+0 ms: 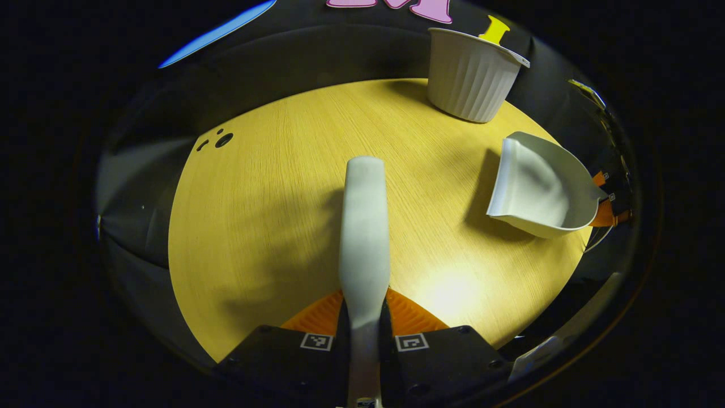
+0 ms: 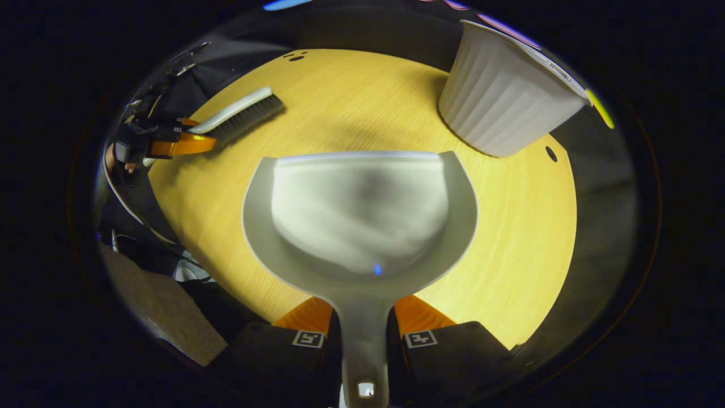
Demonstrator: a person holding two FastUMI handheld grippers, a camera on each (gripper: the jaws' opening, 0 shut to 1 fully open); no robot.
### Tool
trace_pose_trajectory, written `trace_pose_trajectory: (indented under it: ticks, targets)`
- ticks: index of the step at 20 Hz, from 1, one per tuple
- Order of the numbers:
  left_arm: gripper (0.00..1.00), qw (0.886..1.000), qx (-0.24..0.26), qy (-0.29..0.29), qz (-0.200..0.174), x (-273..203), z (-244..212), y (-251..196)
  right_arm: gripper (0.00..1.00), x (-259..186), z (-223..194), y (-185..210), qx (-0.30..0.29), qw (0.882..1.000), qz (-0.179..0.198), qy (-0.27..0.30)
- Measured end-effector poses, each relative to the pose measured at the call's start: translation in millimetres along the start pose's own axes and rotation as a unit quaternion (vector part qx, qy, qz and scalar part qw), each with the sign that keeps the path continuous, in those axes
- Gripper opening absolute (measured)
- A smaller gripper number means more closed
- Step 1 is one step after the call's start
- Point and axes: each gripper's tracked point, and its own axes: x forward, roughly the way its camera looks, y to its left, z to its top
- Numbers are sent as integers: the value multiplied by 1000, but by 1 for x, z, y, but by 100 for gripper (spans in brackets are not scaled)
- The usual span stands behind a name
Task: Pick up the small broom and dustpan from the desktop, sweep the trash into the dustpan with the broom, and then empty the trash into the garbage bin.
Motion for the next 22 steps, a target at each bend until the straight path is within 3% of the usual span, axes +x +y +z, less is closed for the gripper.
trace_pose_trajectory:
  ticks: [5, 13, 22]
  targets:
    - [24, 1000, 1, 3, 3, -1, -1, 0, 34, 11, 1, 2, 25, 999, -19, -7]
    - [27, 1000, 0, 13, 4, 2, -4, 0, 39, 17, -8, 1, 89, 996, -16, -5]
    - [27, 1000, 0, 19, 10, 3, -5, -1, 41, 18, -19, 3, 89, 996, -11, -1]
